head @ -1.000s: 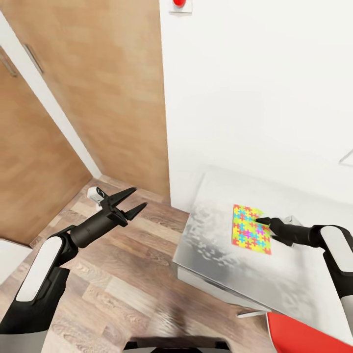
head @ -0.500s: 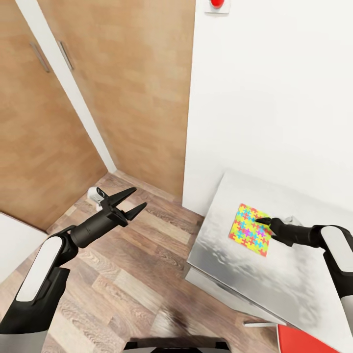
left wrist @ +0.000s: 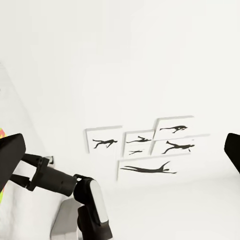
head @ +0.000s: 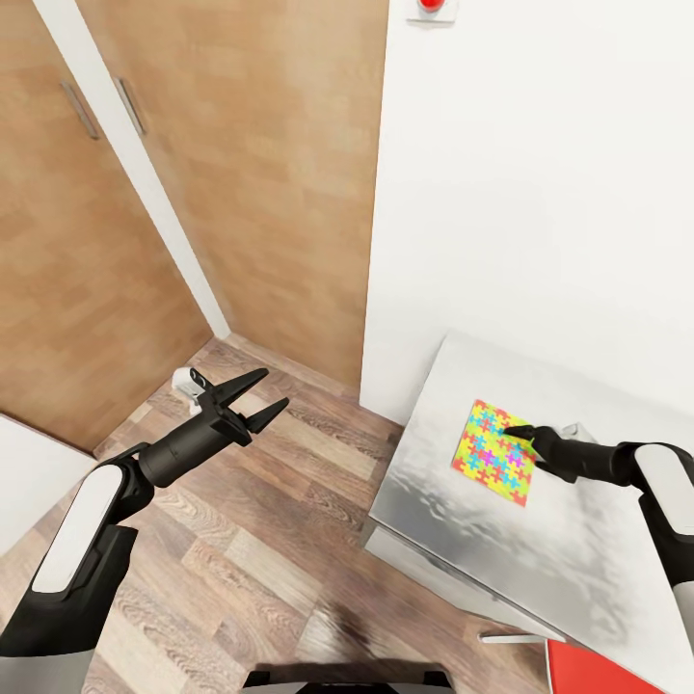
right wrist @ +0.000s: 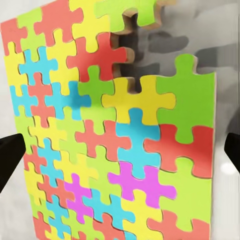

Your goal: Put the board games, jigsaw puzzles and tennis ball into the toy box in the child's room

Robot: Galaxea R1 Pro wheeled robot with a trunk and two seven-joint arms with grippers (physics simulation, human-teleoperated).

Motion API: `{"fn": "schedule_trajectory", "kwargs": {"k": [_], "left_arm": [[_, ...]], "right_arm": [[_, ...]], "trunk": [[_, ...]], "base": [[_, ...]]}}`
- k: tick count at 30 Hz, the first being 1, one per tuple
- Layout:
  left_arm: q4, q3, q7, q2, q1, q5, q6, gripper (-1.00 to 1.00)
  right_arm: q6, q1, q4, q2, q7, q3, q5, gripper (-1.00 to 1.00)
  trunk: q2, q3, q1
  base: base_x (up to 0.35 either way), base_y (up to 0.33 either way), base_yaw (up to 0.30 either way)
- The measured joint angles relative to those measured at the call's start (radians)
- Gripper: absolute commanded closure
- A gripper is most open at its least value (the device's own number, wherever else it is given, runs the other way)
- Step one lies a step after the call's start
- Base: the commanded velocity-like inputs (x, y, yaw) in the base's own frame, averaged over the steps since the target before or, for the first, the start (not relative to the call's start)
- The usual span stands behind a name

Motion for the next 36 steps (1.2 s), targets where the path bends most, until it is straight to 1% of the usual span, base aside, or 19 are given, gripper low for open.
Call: {"fn": "schedule_trajectory", "kwargs": {"k": [18, 25, 36], "left_arm": [[0.0, 0.0, 0.0, 0.0, 0.0, 0.0, 0.0, -1.0], [0.0, 0.0, 0.0, 0.0, 0.0, -0.001, 0.0, -1.0], [0.0, 0.0, 0.0, 0.0, 0.0, -0.001, 0.0, -1.0]], "right_arm": [[0.0, 0.001, -0.005, -0.004, 0.002, -0.001, -0.001, -1.0], [0.0, 0.001, -0.006, -0.004, 0.026, -0.001, -0.001, -1.0], [0.0, 0.001, -0.006, -0.004, 0.046, -0.001, 0.0, -1.0]], "trunk": [[0.0, 0.0, 0.0], [0.0, 0.0, 0.0], [0.0, 0.0, 0.0]], "base": [[0.0, 0.0, 0.016], [0.0, 0.0, 0.166], [0.0, 0.0, 0.237]]}}
